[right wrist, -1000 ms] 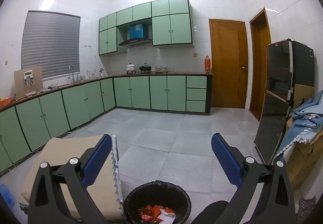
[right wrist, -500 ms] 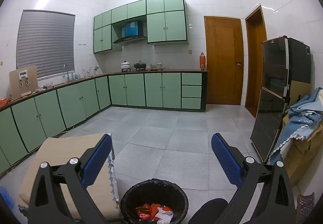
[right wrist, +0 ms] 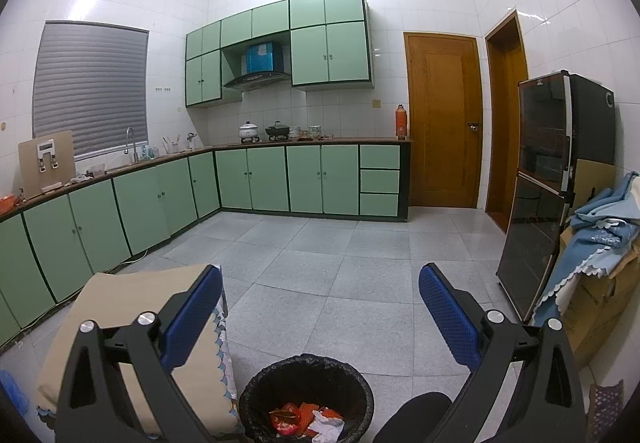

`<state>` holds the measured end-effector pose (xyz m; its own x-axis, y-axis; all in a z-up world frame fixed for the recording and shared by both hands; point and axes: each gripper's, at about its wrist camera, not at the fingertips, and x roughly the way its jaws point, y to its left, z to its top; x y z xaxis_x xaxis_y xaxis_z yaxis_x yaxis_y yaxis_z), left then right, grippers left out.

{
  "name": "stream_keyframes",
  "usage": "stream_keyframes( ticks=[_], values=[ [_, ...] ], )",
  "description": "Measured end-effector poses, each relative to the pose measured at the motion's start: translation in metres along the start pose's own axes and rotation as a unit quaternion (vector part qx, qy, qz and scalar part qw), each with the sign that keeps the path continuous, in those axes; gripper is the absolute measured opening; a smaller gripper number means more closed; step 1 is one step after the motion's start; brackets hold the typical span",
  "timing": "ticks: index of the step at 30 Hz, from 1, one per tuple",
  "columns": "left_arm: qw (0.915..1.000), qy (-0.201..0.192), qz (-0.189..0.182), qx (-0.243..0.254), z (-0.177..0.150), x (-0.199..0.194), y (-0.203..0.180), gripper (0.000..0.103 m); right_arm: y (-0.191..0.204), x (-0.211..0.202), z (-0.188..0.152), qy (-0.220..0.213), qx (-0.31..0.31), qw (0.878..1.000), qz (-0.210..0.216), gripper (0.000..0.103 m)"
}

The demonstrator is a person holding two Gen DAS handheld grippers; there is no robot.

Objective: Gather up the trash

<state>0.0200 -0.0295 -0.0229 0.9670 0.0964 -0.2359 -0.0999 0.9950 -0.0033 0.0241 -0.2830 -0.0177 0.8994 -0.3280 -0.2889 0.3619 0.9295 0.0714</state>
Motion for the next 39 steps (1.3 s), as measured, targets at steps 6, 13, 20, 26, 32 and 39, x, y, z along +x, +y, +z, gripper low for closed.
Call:
stream_keyframes(
  ticks=[6,13,20,26,32,39],
  values=[
    [1.0000,0.001,0.000,-0.001,0.000,0.000,0.000,0.097,0.001,0.000,-0.001,0.000,-0.001,1.000,0.000,0.097],
    [1.0000,0.002,-0.001,-0.001,-0.001,0.002,0.005,0.098,0.001,0.000,-0.001,0.001,0.000,1.000,0.000,0.097],
    [1.0000,0.003,-0.002,-0.001,-0.002,0.003,0.009,0.097,0.001,0.000,-0.001,0.001,0.000,1.000,0.001,0.097],
    [1.0000,0.004,-0.003,-0.001,-0.003,0.004,0.010,0.097,0.001,0.000,-0.001,0.001,0.000,1.000,0.000,0.097],
    [1.0000,0.005,-0.003,-0.001,-0.003,0.004,0.010,0.097,0.001,0.000,-0.001,0.002,0.000,1.000,0.001,0.097],
    [1.0000,0.005,-0.003,-0.001,-0.002,0.004,0.009,0.097,0.002,0.000,-0.001,0.002,0.000,1.000,0.001,0.097]
  ],
)
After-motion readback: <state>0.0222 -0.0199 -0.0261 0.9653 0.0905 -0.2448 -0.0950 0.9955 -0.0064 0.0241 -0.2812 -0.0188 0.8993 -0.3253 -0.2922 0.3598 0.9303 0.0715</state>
